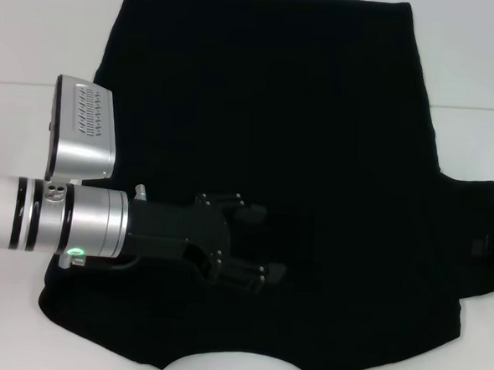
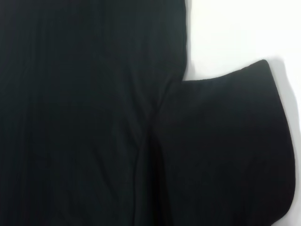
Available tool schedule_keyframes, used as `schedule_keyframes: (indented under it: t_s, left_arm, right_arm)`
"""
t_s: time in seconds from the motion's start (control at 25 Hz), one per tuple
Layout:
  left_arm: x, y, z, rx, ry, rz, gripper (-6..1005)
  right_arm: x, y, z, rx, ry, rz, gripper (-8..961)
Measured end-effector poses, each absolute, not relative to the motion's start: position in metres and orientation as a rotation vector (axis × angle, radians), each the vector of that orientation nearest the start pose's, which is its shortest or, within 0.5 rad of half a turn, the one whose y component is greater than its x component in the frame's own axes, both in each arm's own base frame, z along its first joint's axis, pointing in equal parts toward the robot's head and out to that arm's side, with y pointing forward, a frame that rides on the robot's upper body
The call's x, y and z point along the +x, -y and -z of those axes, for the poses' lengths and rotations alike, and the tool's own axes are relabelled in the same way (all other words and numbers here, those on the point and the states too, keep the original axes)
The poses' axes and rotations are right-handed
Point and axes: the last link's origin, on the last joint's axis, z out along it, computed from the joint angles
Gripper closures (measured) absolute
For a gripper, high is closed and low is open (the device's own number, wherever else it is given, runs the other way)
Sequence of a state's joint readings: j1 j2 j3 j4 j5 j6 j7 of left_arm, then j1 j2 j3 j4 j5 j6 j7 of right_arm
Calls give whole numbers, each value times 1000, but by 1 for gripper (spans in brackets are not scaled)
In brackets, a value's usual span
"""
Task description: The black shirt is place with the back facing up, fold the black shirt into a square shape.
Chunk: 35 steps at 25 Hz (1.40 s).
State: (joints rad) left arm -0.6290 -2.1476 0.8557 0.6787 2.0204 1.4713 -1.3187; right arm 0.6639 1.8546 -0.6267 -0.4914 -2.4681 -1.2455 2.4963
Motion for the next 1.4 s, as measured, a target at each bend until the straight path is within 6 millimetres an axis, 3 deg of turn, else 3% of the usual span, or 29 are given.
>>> schedule_keyframes:
  t_s: [0.24,0.44,0.56,0.76,0.96,1.4]
  left_arm:
    - [-212,-344,47,-2895,349,595,49]
    - [-211,-345,47,-2892,357,601,50]
    - [-211,-345,47,-2890,364,603,50]
    - [-211,-345,48,-2887,381,610,50]
    - [-211,-345,50,-2881,412,614,51]
    - [-211,-343,52,-2876,463,631,52]
  right_arm:
    - [342,-377,-60,-1937,-1887,-167,405]
    - [346,-375,-61,-1932,-1883,-168,652]
    - [349,-374,-62,-1927,-1873,-173,859]
    - [358,-377,-70,-1894,-1799,-215,938]
    - [364,-383,-79,-1874,-1691,-284,925]
    - [345,-400,-86,-1937,-1575,-359,895]
